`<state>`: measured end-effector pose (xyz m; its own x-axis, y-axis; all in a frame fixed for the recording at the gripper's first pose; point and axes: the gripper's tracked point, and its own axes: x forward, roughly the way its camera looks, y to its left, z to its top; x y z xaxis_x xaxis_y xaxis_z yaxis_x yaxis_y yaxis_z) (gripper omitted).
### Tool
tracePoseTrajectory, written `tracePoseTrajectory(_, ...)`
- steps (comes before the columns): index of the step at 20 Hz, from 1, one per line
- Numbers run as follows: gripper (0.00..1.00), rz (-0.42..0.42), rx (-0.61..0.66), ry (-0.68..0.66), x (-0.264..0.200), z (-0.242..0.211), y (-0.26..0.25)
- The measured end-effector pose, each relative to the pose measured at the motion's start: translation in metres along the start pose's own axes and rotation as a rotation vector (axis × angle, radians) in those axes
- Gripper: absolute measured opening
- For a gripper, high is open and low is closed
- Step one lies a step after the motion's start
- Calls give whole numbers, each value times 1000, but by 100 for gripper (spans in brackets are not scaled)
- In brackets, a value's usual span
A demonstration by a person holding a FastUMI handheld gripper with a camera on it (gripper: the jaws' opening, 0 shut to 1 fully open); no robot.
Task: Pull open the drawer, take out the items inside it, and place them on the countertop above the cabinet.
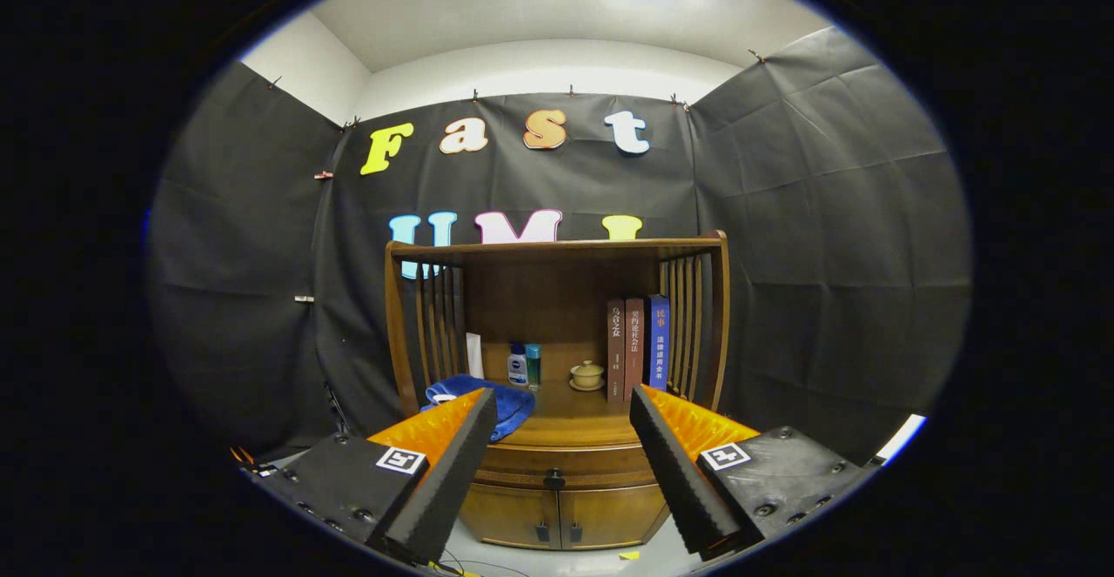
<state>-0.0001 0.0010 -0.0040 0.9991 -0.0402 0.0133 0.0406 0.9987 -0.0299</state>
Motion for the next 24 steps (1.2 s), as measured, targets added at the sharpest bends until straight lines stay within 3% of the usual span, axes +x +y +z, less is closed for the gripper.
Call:
tracePoseTrajectory(14,99,-3,10,38,3,-6,-3)
tracePoseTrajectory(24,99,4,-4,100,23,-70,3)
